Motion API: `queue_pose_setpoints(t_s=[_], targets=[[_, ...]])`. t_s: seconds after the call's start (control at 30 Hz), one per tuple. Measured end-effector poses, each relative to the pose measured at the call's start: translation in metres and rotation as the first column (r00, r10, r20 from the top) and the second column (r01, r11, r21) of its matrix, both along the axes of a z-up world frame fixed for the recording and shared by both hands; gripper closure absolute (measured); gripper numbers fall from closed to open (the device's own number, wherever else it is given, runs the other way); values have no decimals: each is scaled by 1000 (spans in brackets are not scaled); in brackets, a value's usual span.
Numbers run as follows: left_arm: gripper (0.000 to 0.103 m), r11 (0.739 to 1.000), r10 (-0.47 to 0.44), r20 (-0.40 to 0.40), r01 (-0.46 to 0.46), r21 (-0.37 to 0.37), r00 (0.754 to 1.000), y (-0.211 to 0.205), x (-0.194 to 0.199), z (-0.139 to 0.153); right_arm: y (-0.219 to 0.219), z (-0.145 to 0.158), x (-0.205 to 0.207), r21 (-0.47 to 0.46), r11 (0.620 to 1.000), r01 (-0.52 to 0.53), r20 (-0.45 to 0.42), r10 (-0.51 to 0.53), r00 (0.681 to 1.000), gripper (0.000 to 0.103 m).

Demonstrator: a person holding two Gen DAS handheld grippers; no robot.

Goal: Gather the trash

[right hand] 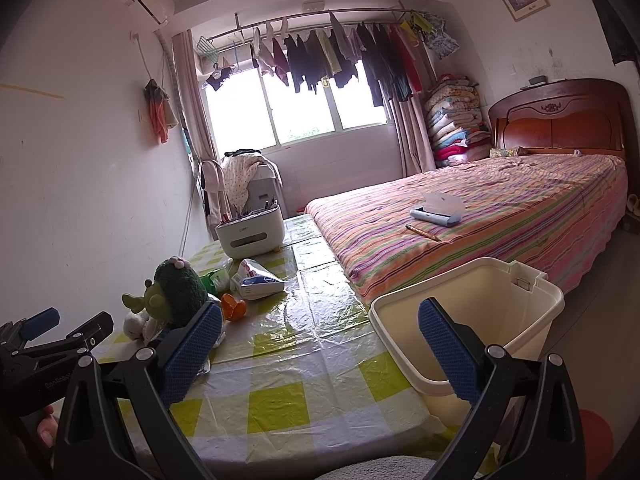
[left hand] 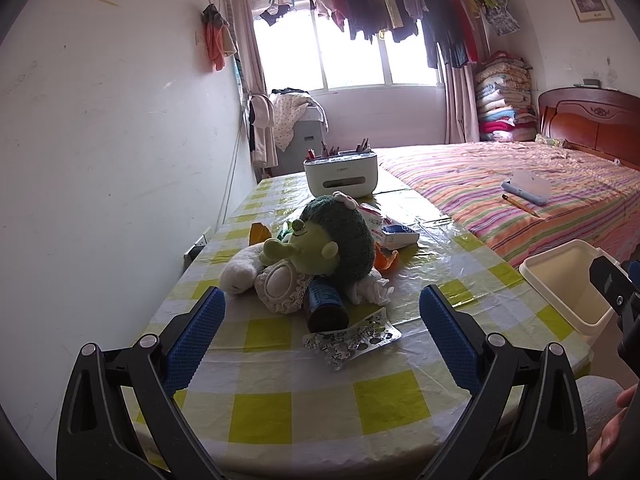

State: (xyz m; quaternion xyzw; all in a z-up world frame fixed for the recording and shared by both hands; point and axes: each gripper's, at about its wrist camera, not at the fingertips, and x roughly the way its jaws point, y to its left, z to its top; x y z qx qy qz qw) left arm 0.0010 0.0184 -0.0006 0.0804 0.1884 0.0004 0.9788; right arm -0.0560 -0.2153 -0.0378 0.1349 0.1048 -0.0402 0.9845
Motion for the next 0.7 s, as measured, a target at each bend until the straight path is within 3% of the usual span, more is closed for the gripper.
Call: queue_pose_setpoints(t_s=[0.5, 0.7], targets=[[7, 994, 27, -21, -29, -104, 999, 34, 2, 5, 1, -1, 1, -4, 1000, -2, -3, 2, 1000, 7], [7, 992, 60, -20, -62, -106, 998, 49, 0, 4, 2, -1, 1, -8, 1000, -4, -3, 4, 1000, 7]])
